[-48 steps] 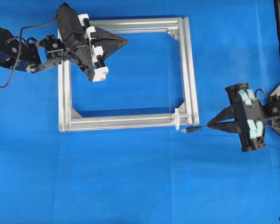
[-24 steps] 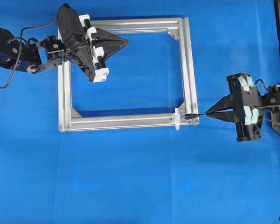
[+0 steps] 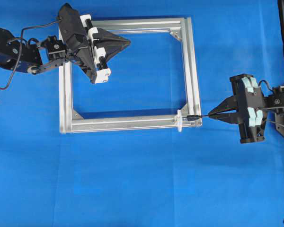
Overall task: Insert the wire through the string loop located on the right side.
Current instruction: 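Move the right gripper left, aiming the plug at the white zip-tie loop, then push the USB plug leftward through the white zip-tie loop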
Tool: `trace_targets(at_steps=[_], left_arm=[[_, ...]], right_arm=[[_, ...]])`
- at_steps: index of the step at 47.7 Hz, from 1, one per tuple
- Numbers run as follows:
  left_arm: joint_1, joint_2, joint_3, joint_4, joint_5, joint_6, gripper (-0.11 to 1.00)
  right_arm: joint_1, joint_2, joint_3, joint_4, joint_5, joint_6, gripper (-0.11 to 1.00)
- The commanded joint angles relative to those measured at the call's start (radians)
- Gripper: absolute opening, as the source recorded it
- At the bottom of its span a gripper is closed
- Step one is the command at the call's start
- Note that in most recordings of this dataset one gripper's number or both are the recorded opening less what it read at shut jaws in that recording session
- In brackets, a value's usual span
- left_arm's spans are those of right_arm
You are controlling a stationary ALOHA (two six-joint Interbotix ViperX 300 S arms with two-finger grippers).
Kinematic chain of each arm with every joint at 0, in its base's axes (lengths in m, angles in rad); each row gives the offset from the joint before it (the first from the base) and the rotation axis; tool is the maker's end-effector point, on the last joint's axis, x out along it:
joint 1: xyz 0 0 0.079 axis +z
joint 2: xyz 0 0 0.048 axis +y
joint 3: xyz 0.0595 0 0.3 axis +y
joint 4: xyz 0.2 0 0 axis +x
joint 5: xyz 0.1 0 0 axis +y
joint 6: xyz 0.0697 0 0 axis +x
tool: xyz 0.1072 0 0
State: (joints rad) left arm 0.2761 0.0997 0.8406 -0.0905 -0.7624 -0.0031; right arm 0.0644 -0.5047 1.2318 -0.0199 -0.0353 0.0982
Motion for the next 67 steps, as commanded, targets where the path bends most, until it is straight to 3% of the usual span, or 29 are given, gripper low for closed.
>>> trace_targets(at_steps=[1,49,67], left_arm=[[-0.003,-0.026,-0.02,0.003,-0.009,0.0,-0.02],[-0.003,-0.028,-0.02,0.003,-0.008,0.0,-0.02],[-0.006,-0.026,-0.021,0.003,-0.006,0.0,-0.02]], right_arm=[[-0.002,-0.006,-0.009,-0.002,-0.011,-0.002,-0.03],[-0.002,0.002,-0.011,-0.002,-0.017,-0.002,-0.03],[0.006,0.11,-0.046,-0.002,-0.132,0.003,-0.03]])
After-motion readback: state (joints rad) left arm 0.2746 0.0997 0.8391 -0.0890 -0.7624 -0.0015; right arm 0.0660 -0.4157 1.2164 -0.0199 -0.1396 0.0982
